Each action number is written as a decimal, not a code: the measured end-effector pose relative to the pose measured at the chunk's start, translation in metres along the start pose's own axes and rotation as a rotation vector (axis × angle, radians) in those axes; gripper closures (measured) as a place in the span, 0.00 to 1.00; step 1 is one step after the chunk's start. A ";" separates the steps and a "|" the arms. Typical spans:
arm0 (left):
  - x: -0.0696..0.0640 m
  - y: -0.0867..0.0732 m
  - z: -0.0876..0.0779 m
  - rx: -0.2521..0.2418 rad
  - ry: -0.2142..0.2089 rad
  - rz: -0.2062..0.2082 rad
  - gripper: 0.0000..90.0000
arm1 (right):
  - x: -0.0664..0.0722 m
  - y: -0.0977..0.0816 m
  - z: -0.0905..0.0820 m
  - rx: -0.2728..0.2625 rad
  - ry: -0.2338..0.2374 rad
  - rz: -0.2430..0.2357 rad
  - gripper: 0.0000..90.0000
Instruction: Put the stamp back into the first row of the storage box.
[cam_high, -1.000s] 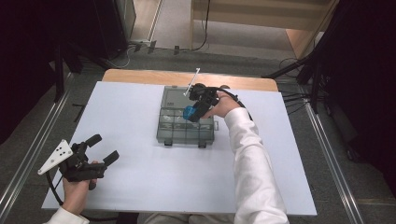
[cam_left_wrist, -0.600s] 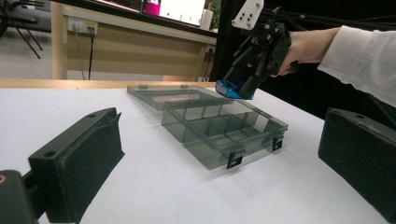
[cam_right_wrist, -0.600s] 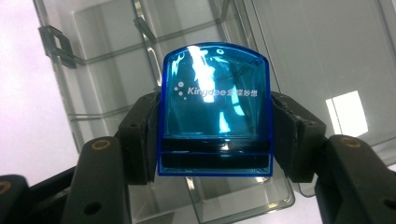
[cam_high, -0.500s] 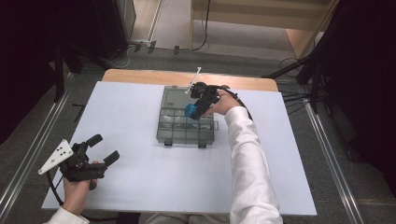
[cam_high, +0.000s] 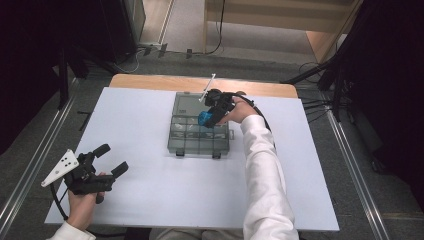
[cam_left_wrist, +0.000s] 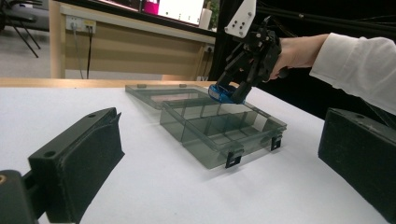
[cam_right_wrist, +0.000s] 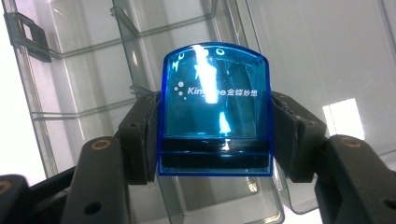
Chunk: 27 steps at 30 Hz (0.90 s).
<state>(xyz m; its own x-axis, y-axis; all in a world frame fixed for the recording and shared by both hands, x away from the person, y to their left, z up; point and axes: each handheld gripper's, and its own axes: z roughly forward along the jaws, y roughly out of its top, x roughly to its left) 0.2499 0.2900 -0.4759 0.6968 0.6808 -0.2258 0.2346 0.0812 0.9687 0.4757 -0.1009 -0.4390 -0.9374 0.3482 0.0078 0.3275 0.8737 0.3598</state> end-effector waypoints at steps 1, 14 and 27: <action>0.000 0.000 0.000 0.000 -0.001 0.000 0.00 | 0.001 0.001 0.001 0.000 0.004 0.010 0.46; 0.000 0.000 0.000 -0.005 -0.004 -0.009 0.00 | 0.015 0.002 -0.014 -0.032 -0.064 0.067 0.05; 0.000 0.000 0.000 -0.003 -0.009 -0.010 0.00 | 0.027 -0.017 -0.033 -0.065 -0.105 0.187 0.00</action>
<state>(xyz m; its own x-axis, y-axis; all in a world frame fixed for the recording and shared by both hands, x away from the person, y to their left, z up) 0.2499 0.2901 -0.4760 0.7007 0.6732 -0.2362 0.2397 0.0897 0.9667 0.4410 -0.1172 -0.4145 -0.8424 0.5386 -0.0164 0.4829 0.7681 0.4206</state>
